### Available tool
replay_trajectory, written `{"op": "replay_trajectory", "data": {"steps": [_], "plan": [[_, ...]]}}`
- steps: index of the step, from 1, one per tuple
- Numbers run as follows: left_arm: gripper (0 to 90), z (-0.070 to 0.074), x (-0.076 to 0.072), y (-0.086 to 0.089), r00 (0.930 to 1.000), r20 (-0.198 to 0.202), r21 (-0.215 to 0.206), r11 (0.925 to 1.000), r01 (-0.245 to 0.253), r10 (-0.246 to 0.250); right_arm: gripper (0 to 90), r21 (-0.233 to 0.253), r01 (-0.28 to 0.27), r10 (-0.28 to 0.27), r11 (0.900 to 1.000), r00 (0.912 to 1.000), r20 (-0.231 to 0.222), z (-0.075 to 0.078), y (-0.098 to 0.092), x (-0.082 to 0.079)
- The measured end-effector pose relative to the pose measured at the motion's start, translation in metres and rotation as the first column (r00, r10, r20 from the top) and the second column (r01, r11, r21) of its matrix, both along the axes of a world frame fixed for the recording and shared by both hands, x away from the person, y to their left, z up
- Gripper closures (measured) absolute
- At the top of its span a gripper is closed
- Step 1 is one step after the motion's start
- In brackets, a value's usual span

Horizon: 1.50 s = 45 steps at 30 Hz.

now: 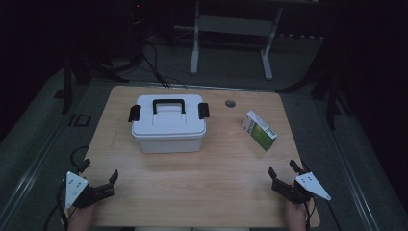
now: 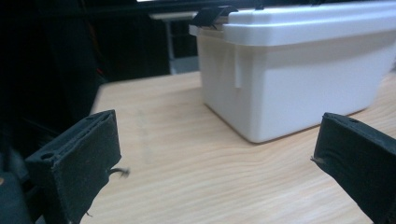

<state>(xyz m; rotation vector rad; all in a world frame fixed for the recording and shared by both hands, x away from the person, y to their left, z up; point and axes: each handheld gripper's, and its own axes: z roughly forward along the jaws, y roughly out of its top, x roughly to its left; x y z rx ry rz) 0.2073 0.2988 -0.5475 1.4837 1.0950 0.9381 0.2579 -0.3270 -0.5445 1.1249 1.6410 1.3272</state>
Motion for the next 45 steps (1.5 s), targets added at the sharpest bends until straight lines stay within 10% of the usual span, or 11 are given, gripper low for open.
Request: {"op": "replay_trajectory", "data": {"steps": [10,27,37,45], "plan": [[0.4,0.004,0.005,0.0,0.997,-0.048,-0.133,0.9898,0.053,-0.06,12.2,-0.068,-0.115,0.114,0.991,0.9932,-0.022,0.01,0.034,0.005],[0.5,0.002,0.043,0.004,0.9924,-0.087,-0.075,0.9939,0.081,-0.087,24.6,-0.107,-0.278,0.272,0.955,0.9603,-0.06,0.018,0.089,0.046],[29.0,-0.004,0.074,0.013,0.987,-0.14,-0.067,0.9953,0.071,-0.079,41.0,-0.121,-0.344,0.333,0.931,0.9376,-0.1,0.013,0.123,0.077],[54.6,-0.011,0.103,0.016,0.9687,-0.233,-0.091,0.9936,0.066,-0.086,58.4,-0.117,-0.34,0.324,0.933,0.9364,-0.135,0.006,0.146,0.104]]}}
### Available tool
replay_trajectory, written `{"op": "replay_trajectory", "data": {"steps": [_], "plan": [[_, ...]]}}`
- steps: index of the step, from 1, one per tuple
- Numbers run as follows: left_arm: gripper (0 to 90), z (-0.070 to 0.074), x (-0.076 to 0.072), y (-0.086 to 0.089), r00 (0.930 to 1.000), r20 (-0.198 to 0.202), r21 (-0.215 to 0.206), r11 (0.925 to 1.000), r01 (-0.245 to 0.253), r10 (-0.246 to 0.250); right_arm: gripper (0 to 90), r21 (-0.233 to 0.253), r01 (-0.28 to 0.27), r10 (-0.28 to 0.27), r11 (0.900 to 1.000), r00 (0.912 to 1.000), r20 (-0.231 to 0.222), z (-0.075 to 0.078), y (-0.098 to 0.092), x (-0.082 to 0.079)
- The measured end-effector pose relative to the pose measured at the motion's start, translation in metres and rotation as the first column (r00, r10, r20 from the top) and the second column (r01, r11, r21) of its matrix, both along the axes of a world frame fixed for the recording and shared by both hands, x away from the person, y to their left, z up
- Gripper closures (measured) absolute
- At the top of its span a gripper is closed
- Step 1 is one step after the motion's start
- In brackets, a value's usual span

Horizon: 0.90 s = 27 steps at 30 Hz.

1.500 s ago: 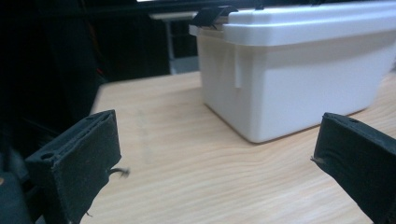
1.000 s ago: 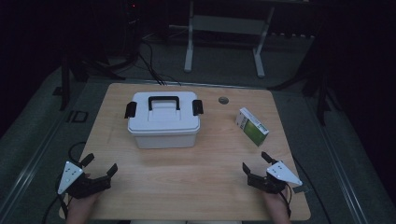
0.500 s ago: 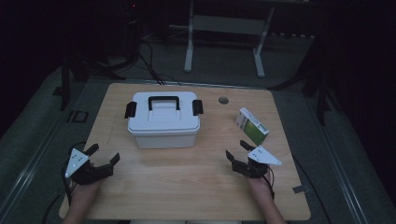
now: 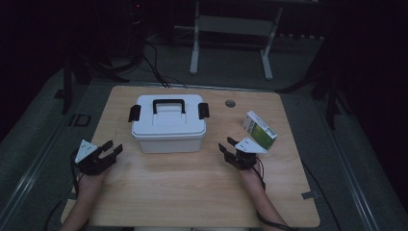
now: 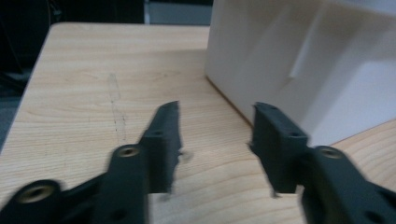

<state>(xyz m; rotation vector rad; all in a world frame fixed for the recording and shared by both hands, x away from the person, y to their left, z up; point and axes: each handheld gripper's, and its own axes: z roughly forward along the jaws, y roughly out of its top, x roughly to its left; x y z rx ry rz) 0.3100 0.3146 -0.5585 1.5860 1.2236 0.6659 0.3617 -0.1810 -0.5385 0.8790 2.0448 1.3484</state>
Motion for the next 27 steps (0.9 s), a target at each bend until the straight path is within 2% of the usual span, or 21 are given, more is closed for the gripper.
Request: {"op": "replay_trajectory", "data": {"steps": [1,3,6,9,12,15,18,22,23,27], "plan": [[55.1,0.0,0.004,-0.001,0.9999,-0.013,0.013,0.9999,-0.006,0.006,61.9,-0.007,-0.002,0.002,1.0,1.0,-0.006,-0.001,0.003,0.004],[61.8,-0.001,0.011,-0.001,0.9991,-0.042,0.012,0.9999,0.0,0.0,67.0,-0.013,0.006,-0.006,1.0,0.9998,-0.019,-0.001,0.009,0.011],[67.7,0.0,0.022,-0.003,0.9982,-0.06,0.032,0.9995,-0.001,0.003,73.1,-0.014,0.016,-0.017,1.0,0.9994,-0.029,-0.001,0.017,0.022],[70.9,0.002,0.031,-0.007,0.998,-0.063,0.063,0.998,-0.003,0.007,82.0,-0.012,0.034,-0.034,0.999,0.9988,-0.036,0.0,0.025,0.032],[73.6,0.005,0.038,-0.009,0.9983,-0.058,0.05,0.9987,0.007,-0.004,89.9,-0.013,0.042,-0.043,0.999,0.9976,-0.054,0.0,0.033,0.041],[81.0,0.006,0.044,-0.014,0.9974,-0.064,0.048,0.9982,0.035,-0.032,90.0,0.007,0.032,-0.032,0.999,0.996,-0.084,-0.001,0.04,0.046],[87.1,0.008,0.048,-0.018,0.9963,-0.066,0.03,0.9979,0.057,-0.055,90.0,0.0,0.019,-0.019,1.0,0.9964,-0.082,-0.001,0.05,0.048],[89.1,0.01,0.051,-0.027,0.9948,-0.054,0.043,0.9951,0.089,-0.086,90.0,-0.008,0.002,-0.002,1.0,0.9971,-0.076,0.0,0.062,0.049],[89.0,0.01,0.052,-0.028,0.9933,-0.056,0.033,0.9941,0.103,-0.101,90.0,-0.006,0.001,-0.002,1.0,0.9972,-0.075,0.001,0.064,0.049],[89.2,0.012,0.054,-0.038,0.9897,-0.047,0.049,0.9893,0.137,-0.135,90.0,-0.009,-0.023,0.022,1.0,0.9967,-0.078,0.001,0.07,0.049]]}}
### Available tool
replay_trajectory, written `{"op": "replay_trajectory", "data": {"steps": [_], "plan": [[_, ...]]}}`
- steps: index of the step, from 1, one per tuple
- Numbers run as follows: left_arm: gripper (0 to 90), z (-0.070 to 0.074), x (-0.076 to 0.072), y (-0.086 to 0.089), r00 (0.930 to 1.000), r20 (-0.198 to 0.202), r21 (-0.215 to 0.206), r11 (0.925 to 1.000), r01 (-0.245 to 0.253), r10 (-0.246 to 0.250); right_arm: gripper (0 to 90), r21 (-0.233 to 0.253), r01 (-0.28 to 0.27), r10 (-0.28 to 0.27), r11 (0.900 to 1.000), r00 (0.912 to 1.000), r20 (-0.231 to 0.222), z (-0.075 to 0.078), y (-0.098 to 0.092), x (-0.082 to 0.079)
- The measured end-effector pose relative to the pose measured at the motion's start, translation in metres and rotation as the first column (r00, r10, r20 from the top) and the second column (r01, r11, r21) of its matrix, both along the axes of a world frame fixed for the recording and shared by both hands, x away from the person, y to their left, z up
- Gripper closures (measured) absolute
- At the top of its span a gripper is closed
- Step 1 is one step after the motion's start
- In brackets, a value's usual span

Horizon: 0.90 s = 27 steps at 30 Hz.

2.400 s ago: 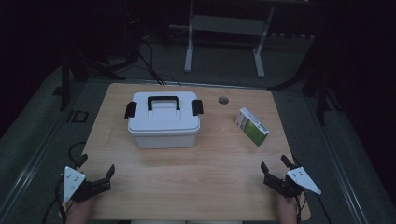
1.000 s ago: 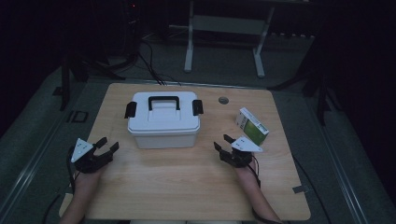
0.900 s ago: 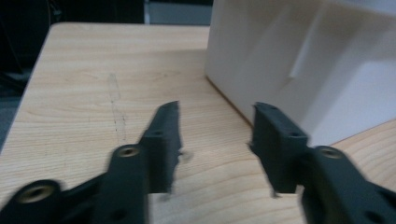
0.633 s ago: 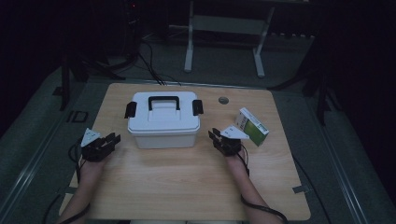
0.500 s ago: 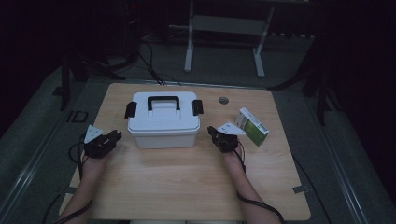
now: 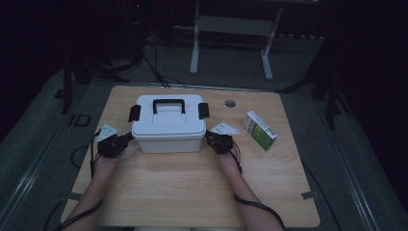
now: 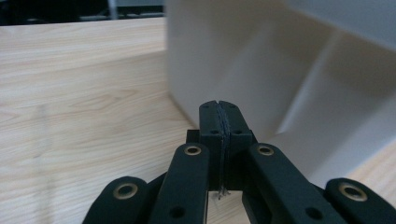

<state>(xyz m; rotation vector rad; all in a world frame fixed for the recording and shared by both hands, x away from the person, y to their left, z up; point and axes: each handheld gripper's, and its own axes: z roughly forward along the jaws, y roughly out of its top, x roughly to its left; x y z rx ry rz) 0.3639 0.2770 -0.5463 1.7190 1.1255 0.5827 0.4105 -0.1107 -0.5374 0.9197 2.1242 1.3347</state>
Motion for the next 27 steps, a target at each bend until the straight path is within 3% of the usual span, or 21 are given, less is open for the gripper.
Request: {"op": "replay_trajectory", "data": {"steps": [2,4,6,10,15,27], "plan": [[89.5,0.001,0.001,-0.004,0.9996,-0.003,-0.007,0.9995,0.029,-0.029,90.0,-0.001,-0.002,0.002,1.0,1.0,-0.004,0.0,0.0,0.0],[89.7,0.002,0.001,-0.009,0.9998,0.0,0.011,0.9997,0.02,-0.02,90.0,0.0,0.002,-0.002,1.0,1.0,-0.006,0.0,0.0,0.0],[89.6,0.001,0.002,-0.008,0.9997,-0.011,-0.022,0.9995,0.024,-0.024,90.0,0.004,0.006,-0.006,1.0,0.9999,-0.012,0.0,0.0,0.0],[89.7,0.001,0.002,-0.009,0.9996,-0.018,-0.032,0.9993,0.021,-0.021,90.0,0.005,0.006,-0.006,1.0,0.9998,-0.018,0.0,-0.001,-0.002],[89.7,0.002,0.0,-0.013,0.9995,-0.015,-0.008,0.9996,0.028,-0.028,90.0,0.007,0.01,-0.01,1.0,0.9997,-0.024,0.001,-0.004,-0.006],[89.7,0.003,-0.014,-0.028,0.9976,-0.025,-0.006,0.9979,0.065,-0.065,90.0,0.001,0.019,-0.019,1.0,0.9996,-0.023,0.001,-0.021,-0.027]]}}
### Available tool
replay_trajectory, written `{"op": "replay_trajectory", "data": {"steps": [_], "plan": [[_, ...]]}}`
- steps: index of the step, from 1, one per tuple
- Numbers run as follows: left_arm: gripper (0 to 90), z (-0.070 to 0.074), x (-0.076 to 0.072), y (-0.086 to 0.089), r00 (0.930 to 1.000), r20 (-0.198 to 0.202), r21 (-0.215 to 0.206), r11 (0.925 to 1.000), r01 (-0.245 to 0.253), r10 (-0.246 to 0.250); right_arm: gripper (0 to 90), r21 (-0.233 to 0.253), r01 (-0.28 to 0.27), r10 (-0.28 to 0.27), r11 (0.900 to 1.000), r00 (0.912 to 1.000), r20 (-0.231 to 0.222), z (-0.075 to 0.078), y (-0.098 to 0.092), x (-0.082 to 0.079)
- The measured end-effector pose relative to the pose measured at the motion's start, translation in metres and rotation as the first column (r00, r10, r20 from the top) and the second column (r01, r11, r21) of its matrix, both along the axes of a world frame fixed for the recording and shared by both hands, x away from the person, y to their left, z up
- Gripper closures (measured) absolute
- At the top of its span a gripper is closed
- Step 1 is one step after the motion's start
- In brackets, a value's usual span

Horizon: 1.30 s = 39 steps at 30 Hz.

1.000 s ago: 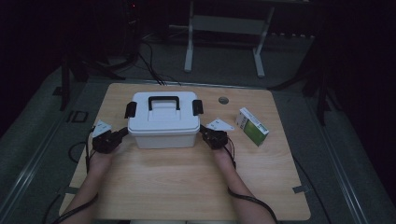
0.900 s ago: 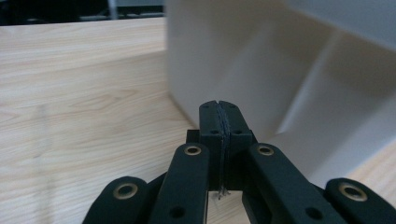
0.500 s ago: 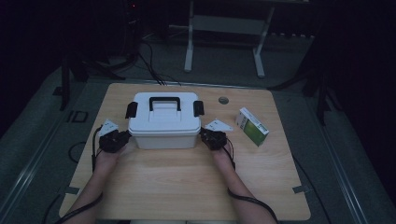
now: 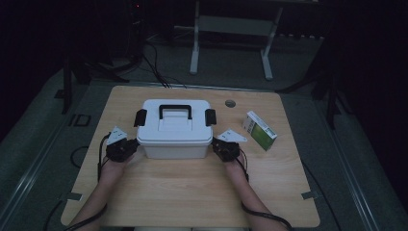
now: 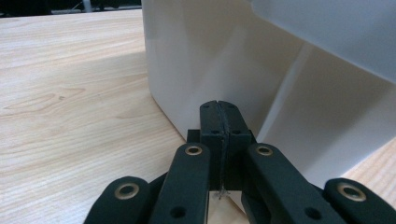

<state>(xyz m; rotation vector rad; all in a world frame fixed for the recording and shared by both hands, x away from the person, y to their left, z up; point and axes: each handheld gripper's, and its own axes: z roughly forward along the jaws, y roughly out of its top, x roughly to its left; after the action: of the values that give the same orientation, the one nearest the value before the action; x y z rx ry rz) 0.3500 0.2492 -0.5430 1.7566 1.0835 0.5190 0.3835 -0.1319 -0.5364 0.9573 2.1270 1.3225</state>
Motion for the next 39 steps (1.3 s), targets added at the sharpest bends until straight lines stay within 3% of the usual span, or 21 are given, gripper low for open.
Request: {"op": "replay_trajectory", "data": {"steps": [9,13,16,27,39], "plan": [[89.7,0.001,-0.009,-0.01,0.9995,-0.015,-0.005,0.9996,0.028,-0.028,90.0,0.012,0.004,-0.004,1.0,0.9999,-0.012,0.0,-0.015,-0.02],[89.7,0.004,-0.016,-0.018,0.9985,-0.014,0.028,0.9982,0.053,-0.053,90.0,0.021,0.011,-0.01,1.0,0.9998,-0.014,0.0,-0.022,-0.029],[89.7,0.004,-0.02,-0.022,0.9971,-0.027,0.011,0.9973,0.072,-0.072,90.0,0.021,0.011,-0.01,1.0,0.9998,-0.016,0.0,-0.028,-0.035],[89.7,0.008,-0.038,-0.039,0.9929,-0.037,0.045,0.9924,0.115,-0.113,90.0,0.007,0.015,-0.015,1.0,0.9997,-0.019,0.002,-0.047,-0.056],[89.7,0.007,-0.063,-0.05,0.9867,-0.046,0.026,0.9872,0.157,-0.156,90.0,0.031,0.027,-0.026,0.999,0.9995,-0.017,-0.001,-0.063,-0.081]]}}
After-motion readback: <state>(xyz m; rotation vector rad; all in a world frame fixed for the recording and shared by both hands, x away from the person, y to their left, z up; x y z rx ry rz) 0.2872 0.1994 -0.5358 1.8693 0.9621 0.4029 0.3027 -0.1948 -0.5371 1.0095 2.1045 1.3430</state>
